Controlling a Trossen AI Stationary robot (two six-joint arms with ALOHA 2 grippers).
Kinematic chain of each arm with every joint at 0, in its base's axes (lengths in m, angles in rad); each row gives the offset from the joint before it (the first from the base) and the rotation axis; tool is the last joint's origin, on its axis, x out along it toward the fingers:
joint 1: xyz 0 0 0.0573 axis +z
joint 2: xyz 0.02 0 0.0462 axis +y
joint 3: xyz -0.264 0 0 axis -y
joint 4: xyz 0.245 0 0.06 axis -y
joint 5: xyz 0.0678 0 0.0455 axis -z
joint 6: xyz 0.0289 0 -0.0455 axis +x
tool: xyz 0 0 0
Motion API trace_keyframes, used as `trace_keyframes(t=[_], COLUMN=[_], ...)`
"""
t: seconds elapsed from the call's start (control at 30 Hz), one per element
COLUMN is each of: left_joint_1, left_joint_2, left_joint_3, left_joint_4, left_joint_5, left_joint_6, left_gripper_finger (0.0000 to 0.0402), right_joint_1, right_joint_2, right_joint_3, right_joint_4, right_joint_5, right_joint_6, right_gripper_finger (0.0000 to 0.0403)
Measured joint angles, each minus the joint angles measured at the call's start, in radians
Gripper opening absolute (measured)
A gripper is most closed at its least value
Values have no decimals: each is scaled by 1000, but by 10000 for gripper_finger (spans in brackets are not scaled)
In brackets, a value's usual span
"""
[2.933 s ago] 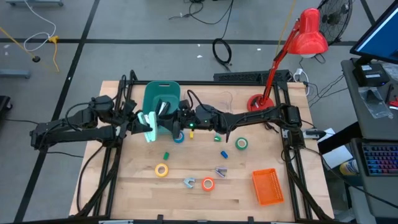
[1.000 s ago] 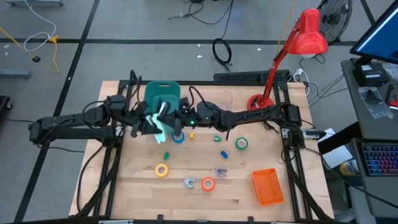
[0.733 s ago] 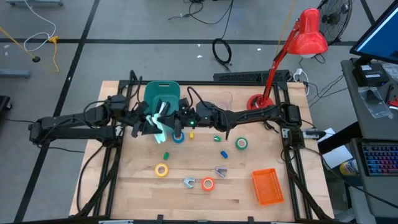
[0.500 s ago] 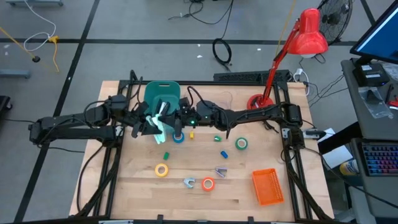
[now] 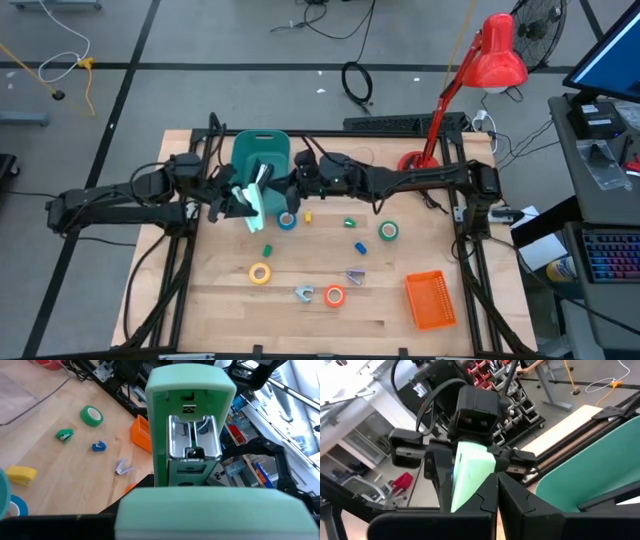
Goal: Pick and place Stapler, Stapler remover, tape
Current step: Put the light green stapler into the green bin
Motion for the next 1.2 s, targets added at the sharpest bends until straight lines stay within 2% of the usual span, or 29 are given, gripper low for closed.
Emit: trace_keyframes(t=[0.47,0.7,0.97,1.1,1.2], left_joint_1=[-1,-1,19,36,50], left_joint_2=[88,85,25,28,47], left_joint_3=[-1,-1,-1,-1,-1], left_joint_4=[89,75,-8,-25,-24], left_joint_5=[26,29,-10,-9,-9], left_joint_6=[-17,-20,-13,-16,-23], left_gripper_finger=[140,140,140,140,140], right_joint_1=[0,0,-12,-7,7], right_joint_2=[81,78,-42,-101,-125], right_joint_3=[-1,1,1,2,-41], right_joint_4=[161,113,-125,-431,-602], right_joint_5=[-69,-49,42,41,35], right_joint_6=[92,67,-71,-92,-51], right_gripper_finger=[0,0,0,0,0])
